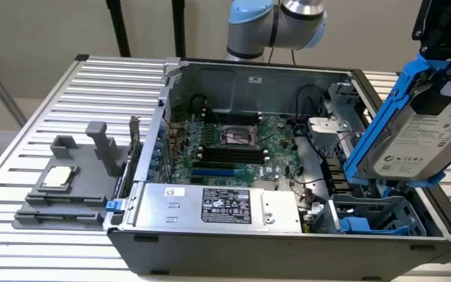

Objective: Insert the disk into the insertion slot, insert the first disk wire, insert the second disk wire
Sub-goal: 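Insert the disk into the insertion slot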

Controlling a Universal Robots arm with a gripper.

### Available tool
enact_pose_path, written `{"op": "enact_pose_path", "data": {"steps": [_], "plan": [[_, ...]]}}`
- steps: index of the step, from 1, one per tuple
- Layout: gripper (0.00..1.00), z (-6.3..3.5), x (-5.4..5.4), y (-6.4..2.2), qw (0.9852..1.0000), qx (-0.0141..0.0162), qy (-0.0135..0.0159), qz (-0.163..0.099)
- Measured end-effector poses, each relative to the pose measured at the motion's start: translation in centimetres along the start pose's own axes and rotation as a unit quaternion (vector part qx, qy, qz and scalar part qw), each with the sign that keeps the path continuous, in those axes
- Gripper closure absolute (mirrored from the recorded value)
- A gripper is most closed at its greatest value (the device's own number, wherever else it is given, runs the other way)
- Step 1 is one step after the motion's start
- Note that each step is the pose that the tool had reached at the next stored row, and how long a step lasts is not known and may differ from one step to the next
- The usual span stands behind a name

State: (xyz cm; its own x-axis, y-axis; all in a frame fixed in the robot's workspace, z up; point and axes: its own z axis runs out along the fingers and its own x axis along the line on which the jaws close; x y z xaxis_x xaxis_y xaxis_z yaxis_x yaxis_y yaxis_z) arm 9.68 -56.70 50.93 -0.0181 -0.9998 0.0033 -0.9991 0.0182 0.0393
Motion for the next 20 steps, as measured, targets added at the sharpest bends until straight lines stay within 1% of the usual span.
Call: {"op": "enact_pose_path", "data": {"steps": [12,13,14,15,16,18,19,20], "plan": [[0.67,0.00,0.0,0.00,1.0000,0.0000,0.0000,0.000],[0.67,0.01,0.0,0.00,1.0000,0.0000,-0.0003,0.000],[0.67,0.03,0.1,-0.04,1.0000,-0.0001,-0.0023,0.000],[0.67,0.07,0.2,-0.10,1.0000,-0.0002,-0.0064,0.000],[0.67,0.11,0.4,-0.16,0.9999,-0.0003,-0.0111,0.000],[0.67,0.17,0.7,-0.30,0.9998,-0.0005,-0.0190,-0.001],[0.67,0.23,0.9,-0.39,0.9997,-0.0007,-0.0224,-0.001],[0.67,0.28,1.2,-0.48,0.9997,-0.0008,-0.0248,-0.001]]}}
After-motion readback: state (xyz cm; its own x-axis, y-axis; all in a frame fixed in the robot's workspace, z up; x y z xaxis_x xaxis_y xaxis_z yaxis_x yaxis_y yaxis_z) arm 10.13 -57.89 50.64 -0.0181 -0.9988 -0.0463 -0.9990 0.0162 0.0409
